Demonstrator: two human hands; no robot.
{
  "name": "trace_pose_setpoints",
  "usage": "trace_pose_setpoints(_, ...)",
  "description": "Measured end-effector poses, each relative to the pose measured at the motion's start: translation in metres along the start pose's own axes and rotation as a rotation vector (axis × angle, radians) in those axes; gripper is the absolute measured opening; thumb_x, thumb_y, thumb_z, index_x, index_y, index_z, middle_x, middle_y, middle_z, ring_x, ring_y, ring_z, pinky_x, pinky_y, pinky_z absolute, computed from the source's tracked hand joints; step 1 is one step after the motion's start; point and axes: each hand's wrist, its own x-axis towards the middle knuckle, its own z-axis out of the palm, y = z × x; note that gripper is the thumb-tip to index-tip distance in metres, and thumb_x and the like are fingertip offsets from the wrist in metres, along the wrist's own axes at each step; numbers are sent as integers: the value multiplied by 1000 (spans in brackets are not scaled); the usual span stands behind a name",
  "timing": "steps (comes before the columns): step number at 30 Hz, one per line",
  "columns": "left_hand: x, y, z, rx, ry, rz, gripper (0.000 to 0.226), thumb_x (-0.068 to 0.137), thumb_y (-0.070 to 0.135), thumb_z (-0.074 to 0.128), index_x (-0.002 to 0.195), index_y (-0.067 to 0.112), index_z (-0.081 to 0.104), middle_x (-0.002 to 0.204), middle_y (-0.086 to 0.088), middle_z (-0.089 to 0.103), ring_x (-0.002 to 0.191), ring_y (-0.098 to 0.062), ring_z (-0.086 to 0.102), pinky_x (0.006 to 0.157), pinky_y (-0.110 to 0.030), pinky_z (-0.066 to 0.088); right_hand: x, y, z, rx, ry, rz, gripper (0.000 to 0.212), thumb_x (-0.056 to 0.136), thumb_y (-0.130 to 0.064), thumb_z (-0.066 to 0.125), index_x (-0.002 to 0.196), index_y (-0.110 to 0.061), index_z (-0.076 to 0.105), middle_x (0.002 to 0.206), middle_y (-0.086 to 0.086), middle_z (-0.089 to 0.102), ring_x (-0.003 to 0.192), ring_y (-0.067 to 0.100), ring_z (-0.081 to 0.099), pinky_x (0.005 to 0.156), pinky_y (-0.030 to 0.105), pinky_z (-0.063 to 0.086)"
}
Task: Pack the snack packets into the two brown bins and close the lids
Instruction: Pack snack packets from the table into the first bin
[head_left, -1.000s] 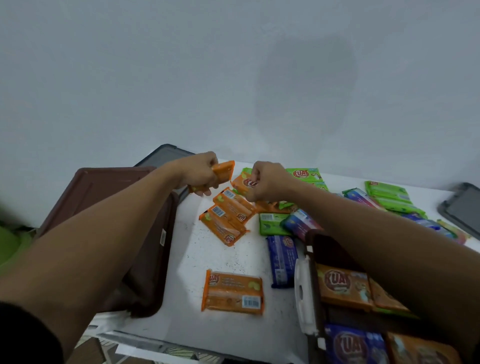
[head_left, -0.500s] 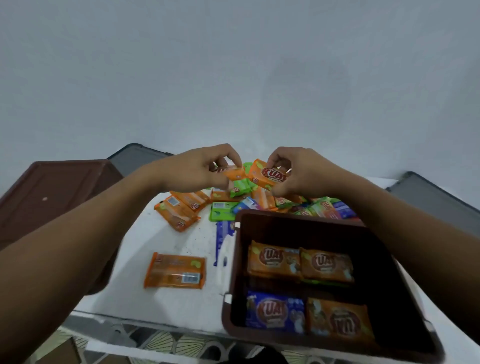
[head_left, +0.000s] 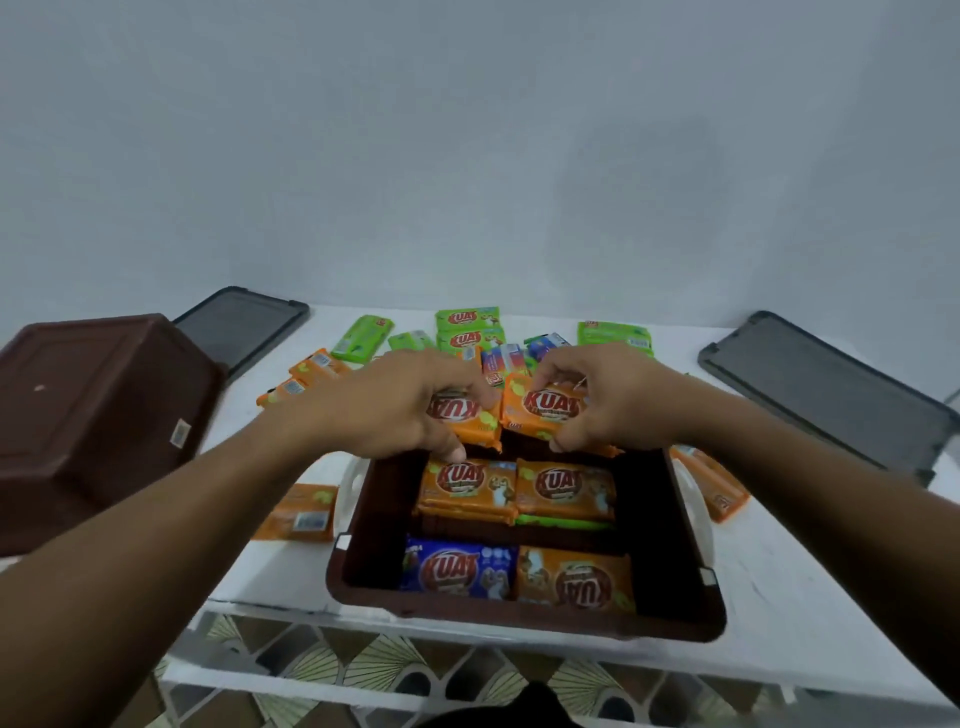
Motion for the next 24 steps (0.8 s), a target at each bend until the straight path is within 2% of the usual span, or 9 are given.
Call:
trace_pose_setpoints(4,1,6,22,95,-25,7,56,73,46,87,120,49,57,120,11,56,112,-12,47,86,-32,41,-11,8,11,14,-58,19,49,67,-23,86,109,-32,62,99,-11,65,78,6,63,64,26,55)
trace_pose_setpoints(6,2,8,32,144,-45,7,58,76,43,86,126,44,56,120,12,53,114,-12,43,91,-35,41,-13,11,17,2,-66,15,48,67,-23,86,107,-33,61,102,-14,61,86,8,62,71,30,57)
trace_pose_setpoints(9,5,11,47,263,-90,9,57,81,44,81,129,40,52,129,9,55,121,-14,38,102,-39,36,-16,14,26,-67,-60,-2,53,67,-27,86,110,-35,57,111,-14,51,100,9,53,81,31,54)
trace_pose_setpoints(13,9,12,60,398,-157,2,59,84,42,78,133,36,45,133,3,54,122,-19,39,101,-37,36,-20,22,46,-211,-126,-70,55,75,-27,81,123,-31,53,126,-9,47,118,12,43,98,29,44)
trace_pose_setpoints(18,17,20,78,536,-237,-4,73,81,38,81,142,24,43,134,-4,55,122,-23,46,96,-39,47,-19,22,63,-307,-220,-70,62,83,-20,76,138,-24,48,134,-3,43,124,17,45,98,27,44)
trace_pose_setpoints(22,20,19,88,717,-234,52,74,84,41,77,147,22,43,138,-8,52,126,-27,46,101,-42,39,-13,20,71,-359,-216,-62,59,85,-24,74,137,-22,47,134,-1,43,120,21,50,97,32,49)
trace_pose_setpoints(24,19,19,89,780,-204,69,73,87,44,73,150,25,40,142,-9,45,128,-29,43,103,-44,36,-12,22,75,-412,-187,-89,59,86,-26,73,138,-23,47,134,1,45,119,22,52,96,33,46)
